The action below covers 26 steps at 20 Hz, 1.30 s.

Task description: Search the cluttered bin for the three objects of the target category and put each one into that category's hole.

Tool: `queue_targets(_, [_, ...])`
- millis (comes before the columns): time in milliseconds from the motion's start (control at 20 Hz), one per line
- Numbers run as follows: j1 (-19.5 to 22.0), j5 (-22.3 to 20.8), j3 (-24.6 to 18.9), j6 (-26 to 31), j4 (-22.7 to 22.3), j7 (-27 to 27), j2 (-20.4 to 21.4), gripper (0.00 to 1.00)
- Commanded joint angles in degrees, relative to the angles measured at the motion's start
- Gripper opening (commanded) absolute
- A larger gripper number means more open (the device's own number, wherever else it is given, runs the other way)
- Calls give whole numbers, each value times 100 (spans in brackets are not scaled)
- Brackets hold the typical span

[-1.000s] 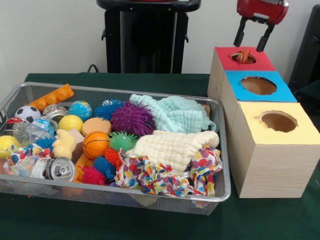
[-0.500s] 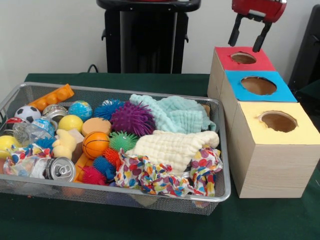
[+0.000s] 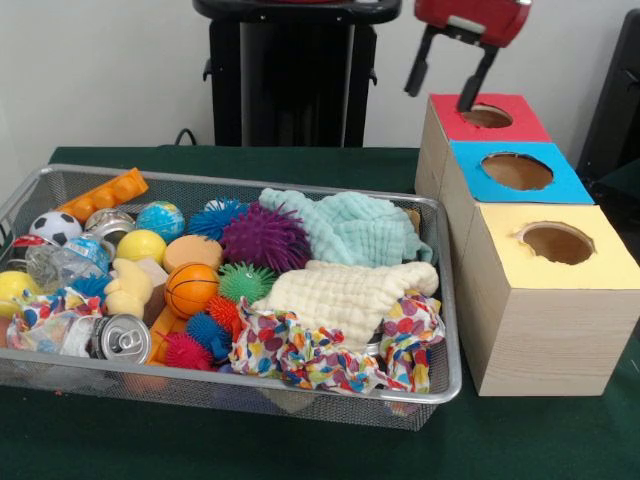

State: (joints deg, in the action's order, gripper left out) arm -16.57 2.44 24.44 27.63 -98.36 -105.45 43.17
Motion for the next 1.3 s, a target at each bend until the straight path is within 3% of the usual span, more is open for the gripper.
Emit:
queue_targets(50, [596, -543, -469, 27, 111, 197, -44, 100])
queue_targets(400, [1225, -884, -932, -342, -91, 409, 72, 100])
queue_targets(1000, [2305, -1852, -1544, -1302, 23, 462, 11, 100])
queue_targets(1300, [2800, -2167, -2043, -1320, 115, 528, -116, 100])
